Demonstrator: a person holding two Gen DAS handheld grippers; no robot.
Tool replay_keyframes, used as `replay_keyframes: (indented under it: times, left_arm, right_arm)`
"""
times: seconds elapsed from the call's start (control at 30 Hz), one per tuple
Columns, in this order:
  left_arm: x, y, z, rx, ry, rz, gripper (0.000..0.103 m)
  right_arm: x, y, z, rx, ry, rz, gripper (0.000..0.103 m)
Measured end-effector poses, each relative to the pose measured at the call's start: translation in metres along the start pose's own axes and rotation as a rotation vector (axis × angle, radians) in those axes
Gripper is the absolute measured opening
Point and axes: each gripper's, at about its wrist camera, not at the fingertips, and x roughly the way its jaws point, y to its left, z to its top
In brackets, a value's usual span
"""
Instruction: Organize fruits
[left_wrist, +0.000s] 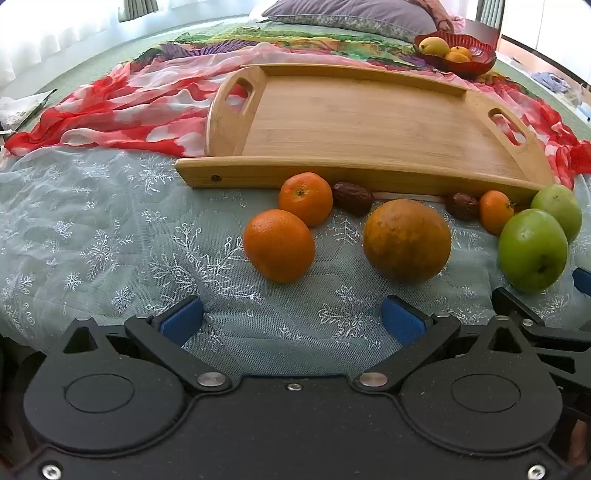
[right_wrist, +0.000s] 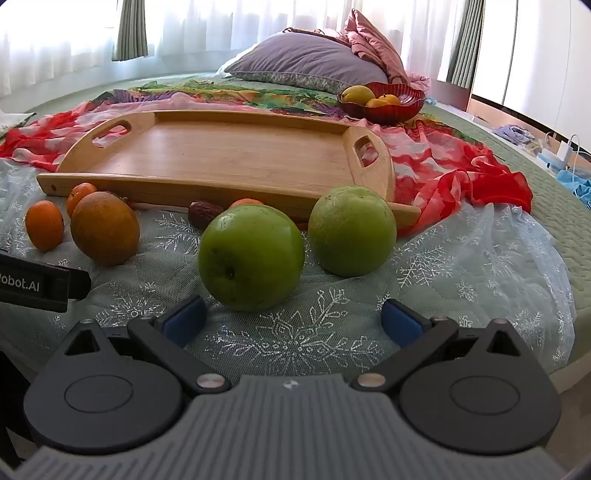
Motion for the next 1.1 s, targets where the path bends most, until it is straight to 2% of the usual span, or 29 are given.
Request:
replay_keyframes:
  times: [1.1]
  left_arm:
    - [-0.0008,0.0001,-0.0012,-0.002,-0.005,-0.002,0.103]
  right_arm:
    - [-0.0006,0.0012,-0.0010,-0.005,-0.013,-0.007,0.103]
